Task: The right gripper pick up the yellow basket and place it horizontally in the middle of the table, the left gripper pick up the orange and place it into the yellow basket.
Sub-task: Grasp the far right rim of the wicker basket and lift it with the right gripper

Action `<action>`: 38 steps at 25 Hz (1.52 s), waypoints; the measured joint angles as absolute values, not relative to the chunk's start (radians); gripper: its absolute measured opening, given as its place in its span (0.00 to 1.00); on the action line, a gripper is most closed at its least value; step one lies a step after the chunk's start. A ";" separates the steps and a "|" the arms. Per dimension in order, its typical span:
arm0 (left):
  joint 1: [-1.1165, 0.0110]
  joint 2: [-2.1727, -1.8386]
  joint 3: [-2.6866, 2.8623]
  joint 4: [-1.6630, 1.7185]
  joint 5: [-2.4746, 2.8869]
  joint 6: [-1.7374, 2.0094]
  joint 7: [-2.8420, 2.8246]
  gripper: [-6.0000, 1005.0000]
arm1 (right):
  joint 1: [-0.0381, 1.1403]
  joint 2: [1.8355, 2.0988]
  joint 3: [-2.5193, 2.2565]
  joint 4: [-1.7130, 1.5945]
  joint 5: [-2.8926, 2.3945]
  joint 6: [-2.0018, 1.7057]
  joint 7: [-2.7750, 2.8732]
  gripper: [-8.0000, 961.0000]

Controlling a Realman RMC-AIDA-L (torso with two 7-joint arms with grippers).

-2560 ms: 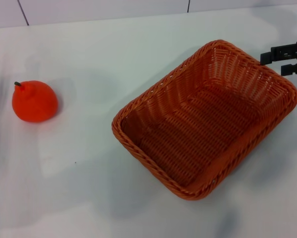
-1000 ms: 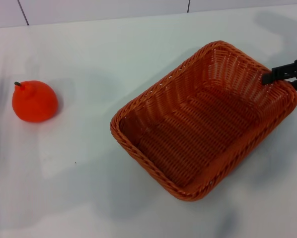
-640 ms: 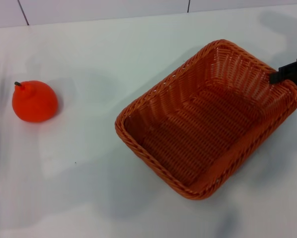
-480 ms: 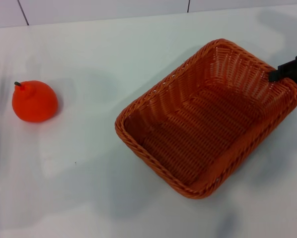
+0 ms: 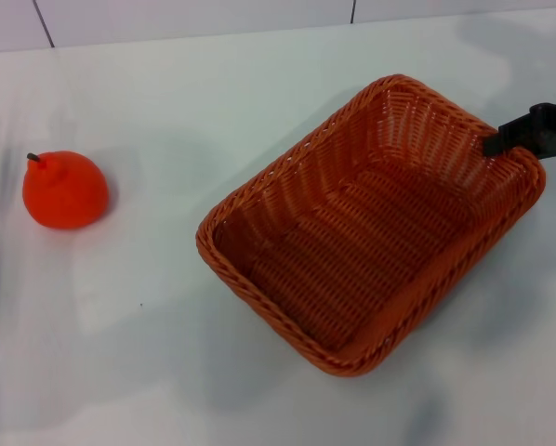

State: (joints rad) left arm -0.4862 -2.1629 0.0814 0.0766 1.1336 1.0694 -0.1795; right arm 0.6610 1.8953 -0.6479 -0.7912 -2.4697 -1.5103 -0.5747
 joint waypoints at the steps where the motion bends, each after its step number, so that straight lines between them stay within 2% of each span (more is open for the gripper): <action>1: -0.486 -2.163 0.081 0.077 1.134 1.069 -0.179 0.90 | 0.661 1.895 -0.649 -0.791 -2.470 -1.512 -0.575 0.38; 16: -0.482 -2.166 0.081 0.054 1.134 1.074 -0.179 0.90 | 0.663 1.895 -0.708 -0.792 -2.513 -1.535 -0.590 0.33; 27: -0.474 -2.167 0.081 0.051 1.134 1.083 -0.179 0.90 | 0.665 1.896 -0.710 -0.802 -2.524 -1.537 -0.607 0.22; 38: -0.481 -2.168 0.081 0.050 1.134 1.085 -0.179 0.90 | 0.650 1.903 -0.621 -0.807 -2.500 -1.535 -0.692 0.22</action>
